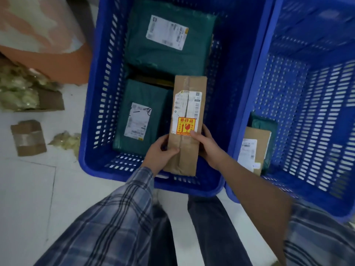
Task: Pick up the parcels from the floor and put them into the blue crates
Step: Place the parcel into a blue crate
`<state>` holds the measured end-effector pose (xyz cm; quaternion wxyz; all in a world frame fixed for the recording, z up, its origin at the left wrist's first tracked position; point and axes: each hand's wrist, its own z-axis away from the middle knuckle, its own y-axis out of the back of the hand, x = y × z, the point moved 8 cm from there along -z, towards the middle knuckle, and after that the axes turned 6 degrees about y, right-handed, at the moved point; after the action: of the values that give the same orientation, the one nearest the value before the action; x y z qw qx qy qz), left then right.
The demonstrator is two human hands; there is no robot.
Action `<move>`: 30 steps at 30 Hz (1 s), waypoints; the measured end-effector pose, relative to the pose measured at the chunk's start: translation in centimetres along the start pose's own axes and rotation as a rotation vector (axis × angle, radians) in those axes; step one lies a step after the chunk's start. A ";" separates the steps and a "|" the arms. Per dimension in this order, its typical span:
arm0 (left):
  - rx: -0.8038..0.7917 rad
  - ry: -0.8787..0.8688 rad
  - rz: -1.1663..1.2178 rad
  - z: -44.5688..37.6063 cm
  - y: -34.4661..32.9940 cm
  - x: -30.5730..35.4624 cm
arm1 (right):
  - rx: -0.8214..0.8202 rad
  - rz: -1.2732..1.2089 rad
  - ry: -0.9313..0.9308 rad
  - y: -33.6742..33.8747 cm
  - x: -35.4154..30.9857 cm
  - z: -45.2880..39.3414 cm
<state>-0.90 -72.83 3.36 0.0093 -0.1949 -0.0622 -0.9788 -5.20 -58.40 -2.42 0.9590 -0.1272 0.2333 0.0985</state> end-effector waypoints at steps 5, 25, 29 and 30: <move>-0.026 0.000 -0.073 -3.6 -0.6 -1.3 | 0.020 0.001 -0.036 0.9 2.0 -2.1; 0.050 0.096 -0.488 -13.9 -2.8 -7.8 | 0.360 0.112 0.142 -0.9 10.0 -9.8; 0.019 0.151 -0.430 -15.7 -3.4 -8.5 | 0.392 0.196 0.156 -0.2 10.2 -10.6; 0.005 0.152 -0.420 -16.1 -3.6 -8.6 | 0.399 0.203 0.149 0.1 10.4 -10.8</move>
<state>0.81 -71.33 -15.09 -0.1898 -0.1035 -0.1028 -0.9709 -0.67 -60.08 -16.62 0.9304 0.0821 0.3300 0.1367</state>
